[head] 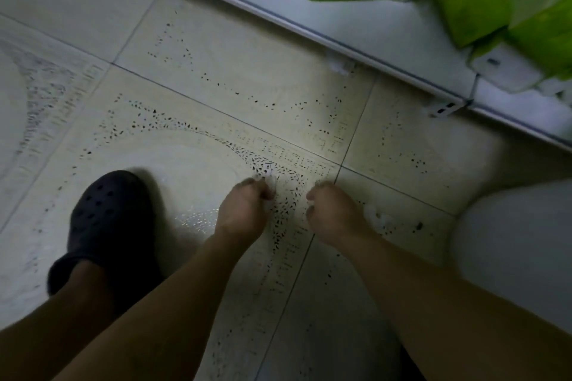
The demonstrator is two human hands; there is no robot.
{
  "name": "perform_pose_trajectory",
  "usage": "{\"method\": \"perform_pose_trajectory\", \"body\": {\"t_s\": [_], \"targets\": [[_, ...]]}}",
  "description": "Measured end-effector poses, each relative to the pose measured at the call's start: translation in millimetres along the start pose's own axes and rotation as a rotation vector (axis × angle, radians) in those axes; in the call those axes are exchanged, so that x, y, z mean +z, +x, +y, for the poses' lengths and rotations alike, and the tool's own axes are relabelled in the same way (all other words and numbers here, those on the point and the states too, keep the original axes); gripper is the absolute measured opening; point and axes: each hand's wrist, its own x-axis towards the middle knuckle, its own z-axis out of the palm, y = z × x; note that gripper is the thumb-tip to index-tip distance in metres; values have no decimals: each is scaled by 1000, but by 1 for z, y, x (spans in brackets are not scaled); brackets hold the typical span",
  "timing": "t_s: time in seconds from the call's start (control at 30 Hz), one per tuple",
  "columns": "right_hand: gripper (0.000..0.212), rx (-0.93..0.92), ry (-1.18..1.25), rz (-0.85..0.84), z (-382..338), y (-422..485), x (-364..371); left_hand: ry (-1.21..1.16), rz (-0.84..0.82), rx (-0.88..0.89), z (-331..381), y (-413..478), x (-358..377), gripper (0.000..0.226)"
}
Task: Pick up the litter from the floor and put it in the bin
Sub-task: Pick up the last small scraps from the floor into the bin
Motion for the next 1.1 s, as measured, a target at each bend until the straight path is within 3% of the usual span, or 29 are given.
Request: {"method": "perform_pose_trajectory", "body": {"t_s": [0.13,0.23,0.37,0.47,0.6,0.73,0.9,1.1], "targets": [[31,90,143,59,8,-21,-21,-200,12,-174,12,-24,-20,20],[28,56,194,151,3,-42,-50,-280,17,-172,32,-40,-48,17],[24,-7,249,423,-7,-84,-101,-339,79,-138,71,-61,-96,21],[31,-39,373,452,-7,-126,-145,-369,114,-104,103,-87,-133,18],[15,-76,501,526,-1,-190,-201,-400,153,4,147,-128,-174,5],[7,-137,580,550,11,-260,-239,-445,189,140,196,-169,-205,10],[15,-130,578,564,53,-325,-261,-442,203,280,258,-209,-219,4],[15,173,527,824,138,-369,-274,-393,180,433,343,-237,-201,9]]}}
